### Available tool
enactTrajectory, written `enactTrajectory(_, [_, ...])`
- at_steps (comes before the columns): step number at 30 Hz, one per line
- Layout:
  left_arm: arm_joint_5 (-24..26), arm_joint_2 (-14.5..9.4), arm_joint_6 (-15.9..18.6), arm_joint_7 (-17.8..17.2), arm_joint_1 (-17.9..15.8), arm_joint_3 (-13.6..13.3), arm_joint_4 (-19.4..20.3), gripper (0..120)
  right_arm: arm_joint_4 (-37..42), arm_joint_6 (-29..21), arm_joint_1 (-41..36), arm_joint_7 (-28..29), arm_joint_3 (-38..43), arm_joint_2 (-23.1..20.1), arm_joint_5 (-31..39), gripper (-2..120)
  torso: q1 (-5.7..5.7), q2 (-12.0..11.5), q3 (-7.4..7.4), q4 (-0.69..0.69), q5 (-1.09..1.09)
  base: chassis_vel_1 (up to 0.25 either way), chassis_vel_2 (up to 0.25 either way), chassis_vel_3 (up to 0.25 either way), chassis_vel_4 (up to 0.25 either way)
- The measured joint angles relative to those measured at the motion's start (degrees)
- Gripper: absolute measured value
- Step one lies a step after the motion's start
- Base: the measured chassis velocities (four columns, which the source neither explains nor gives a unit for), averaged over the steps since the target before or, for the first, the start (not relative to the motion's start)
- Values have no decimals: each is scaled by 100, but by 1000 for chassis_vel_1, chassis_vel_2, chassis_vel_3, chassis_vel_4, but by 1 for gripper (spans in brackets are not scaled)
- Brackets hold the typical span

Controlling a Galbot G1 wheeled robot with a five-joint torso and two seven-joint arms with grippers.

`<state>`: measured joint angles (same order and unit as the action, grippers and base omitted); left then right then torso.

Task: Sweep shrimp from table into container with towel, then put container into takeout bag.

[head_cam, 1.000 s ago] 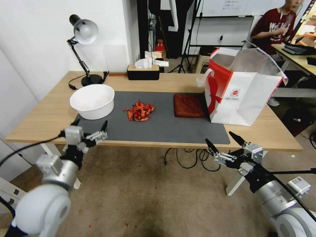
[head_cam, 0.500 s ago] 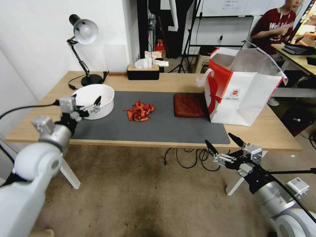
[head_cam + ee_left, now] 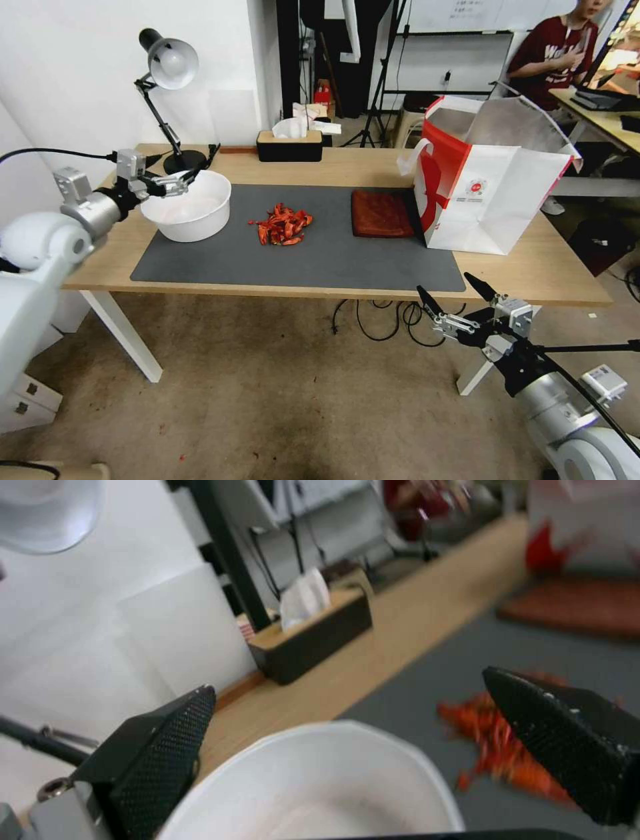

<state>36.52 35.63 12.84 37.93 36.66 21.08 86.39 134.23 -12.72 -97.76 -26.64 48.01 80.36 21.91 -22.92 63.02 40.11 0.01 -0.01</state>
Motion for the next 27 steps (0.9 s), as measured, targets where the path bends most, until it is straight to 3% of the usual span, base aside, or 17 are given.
enactTrajectory(1, [0, 0, 0, 0, 0, 0, 0, 100, 0, 0, 0, 0, 0, 0, 0, 100, 0, 0, 0, 0, 0, 0, 0, 0, 0])
enactTrajectory(4, [-787, -460, -642, 944, -1014, -911, -609, 100, -41, 31, 0, -3, -10, -26, 4, 100, -1, 0, 0, -4, 5, 0, 0, 0, 0])
enactTrajectory(5, [-787, -460, -642, 944, -1014, -911, -609, 100, -41, 31, 0, -3, -10, -26, 4, 100, -1, 0, 0, -4, 5, 0, 0, 0, 0])
enactTrajectory(7, [-1163, -699, -1192, 1771, -1747, -1607, -990, 100, -75, 48, 0, -3, -13, -67, 11, 100, 0, 0, 1, -1, -6, 0, 0, 0, 0])
enactTrajectory(8, [-1285, -782, -1353, 2005, -2007, -1852, -1047, 100, -87, 57, 0, -3, -19, -76, 13, 100, 0, 0, 0, 0, -1, 0, 0, 0, 0])
enactTrajectory(9, [-1285, -782, -1353, 2005, -2007, -1852, -1047, 100, -87, 57, 0, -3, -19, -76, 13, 100, 0, 0, 0, 0, -1, 0, 0, 0, 0])
enactTrajectory(12, [-1820, -939, -1650, 2590, -2760, -2606, -1022, 100, -129, 122, -6, -3, -45, -83, 22, 100, 1, 0, -1, -1, 0, 0, 0, 0, 0])
enactTrajectory(13, [-1820, -939, -1650, 2590, -2760, -2606, -1022, 100, -129, 122, -6, -3, -45, -83, 22, 100, 1, 0, -1, -1, 0, 0, 0, 0, 0])
enactTrajectory(15, [-2132, -955, -1733, 2808, -3087, -3014, -1002, 100, -137, 155, -27, -3, -59, -81, 27, 100, 1, 1, 0, -3, 3, 0, 0, 0, 0])
enactTrajectory(17, [-2178, -955, -1736, 2858, -3189, -3173, -1006, 100, -137, 165, -36, -3, -59, -81, 31, 100, 0, 1, 0, -2, 0, 0, 0, 0, 0])
enactTrajectory(20, [-2391, -892, -1730, 2946, -3508, -3724, -1163, 100, -118, 201, -87, -4, -50, -84, 44, 100, 1, 1, 0, -1, 2, 0, 0, 0, 0])
enactTrajectory(21, [-2391, -892, -1730, 2946, -3508, -3724, -1163, 100, -118, 201, -87, -4, -50, -84, 44, 100, 1, 1, 0, -1, 2, 0, 0, 0, 0])
enactTrajectory(23, [-2617, -806, -1736, 2987, -3684, -4075, -1394, 100, -99, 251, -123, -5, -46, -84, 52, 100, 0, 1, 0, -2, 0, 0, 0, 0, 0])
enactTrajectory(24, [-2617, -806, -1736, 2987, -3684, -4075, -1394, 100, -99, 251, -123, -5, -46, -84, 52, 100, 0, 1, 0, -2, 0, 0, 0, 0, 0])
enactTrajectory(27, [-2742, -758, -1736, 2994, -3784, -4443, -1516, 100, -88, 273, -138, -6, -47, -66, 54, 100, 0, 0, 0, -1, -1, 0, 0, 0, 0])
